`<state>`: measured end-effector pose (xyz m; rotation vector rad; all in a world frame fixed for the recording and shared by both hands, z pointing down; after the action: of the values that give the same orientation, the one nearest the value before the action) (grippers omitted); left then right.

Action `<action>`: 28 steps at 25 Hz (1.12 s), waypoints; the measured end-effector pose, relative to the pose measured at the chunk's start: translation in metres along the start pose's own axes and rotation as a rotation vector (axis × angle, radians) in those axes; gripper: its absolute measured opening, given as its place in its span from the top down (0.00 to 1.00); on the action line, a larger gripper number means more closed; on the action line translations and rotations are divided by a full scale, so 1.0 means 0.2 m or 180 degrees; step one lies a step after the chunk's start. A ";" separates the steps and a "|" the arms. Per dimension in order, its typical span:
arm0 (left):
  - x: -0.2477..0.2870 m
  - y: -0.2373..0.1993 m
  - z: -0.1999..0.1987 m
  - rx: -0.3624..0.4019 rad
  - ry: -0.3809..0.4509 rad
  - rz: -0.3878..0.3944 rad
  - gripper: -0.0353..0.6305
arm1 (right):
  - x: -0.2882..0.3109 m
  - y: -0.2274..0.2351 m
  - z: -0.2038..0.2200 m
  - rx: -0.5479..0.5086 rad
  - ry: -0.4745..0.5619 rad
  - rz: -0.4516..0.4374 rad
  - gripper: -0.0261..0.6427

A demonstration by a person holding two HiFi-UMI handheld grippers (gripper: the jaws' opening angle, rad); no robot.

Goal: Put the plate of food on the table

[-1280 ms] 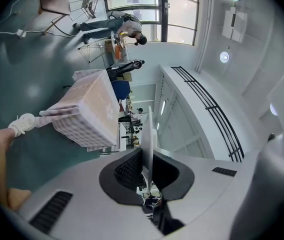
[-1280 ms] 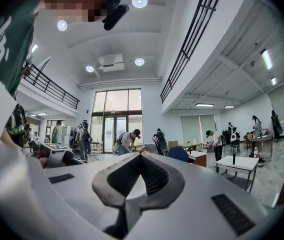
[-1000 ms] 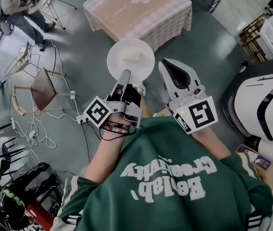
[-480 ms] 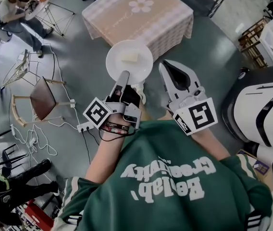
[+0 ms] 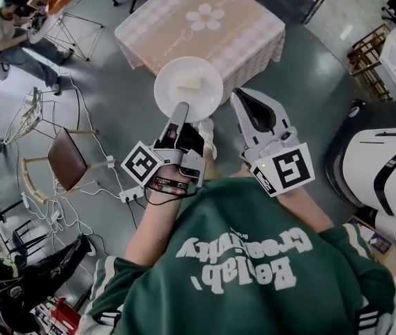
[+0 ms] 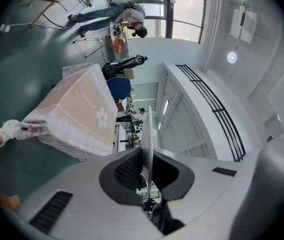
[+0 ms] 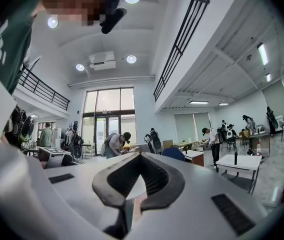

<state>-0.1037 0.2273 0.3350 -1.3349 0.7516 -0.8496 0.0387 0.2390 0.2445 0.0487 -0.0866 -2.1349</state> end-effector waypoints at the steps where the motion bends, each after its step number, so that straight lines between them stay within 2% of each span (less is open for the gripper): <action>1: 0.03 0.00 -0.02 -0.0005 -0.0009 -0.0004 0.90 | 0.04 0.02 0.00 0.0005 -0.0010 0.0003 0.94; 15: 0.47 0.00 -0.42 0.0000 -0.0201 0.0000 0.90 | 0.52 0.17 0.00 0.0079 -0.0172 0.0157 0.94; 28: 0.75 -0.01 -0.67 -0.0059 -0.0357 0.0090 0.90 | 0.81 0.28 0.00 0.0137 -0.0179 0.0370 0.94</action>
<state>-0.1435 0.0302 0.3267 -1.3738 0.6904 -0.7406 -0.0001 0.0726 0.2480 0.0086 -0.1646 -2.0185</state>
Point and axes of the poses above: the fingertips, and each gripper's own axes: x forward along the fingers, y to its right, z out of its underside, the point moved 2 cm from there along -x, backward along the fingers, and after that the axes turned 2 degrees about z, right-handed, at the moved point
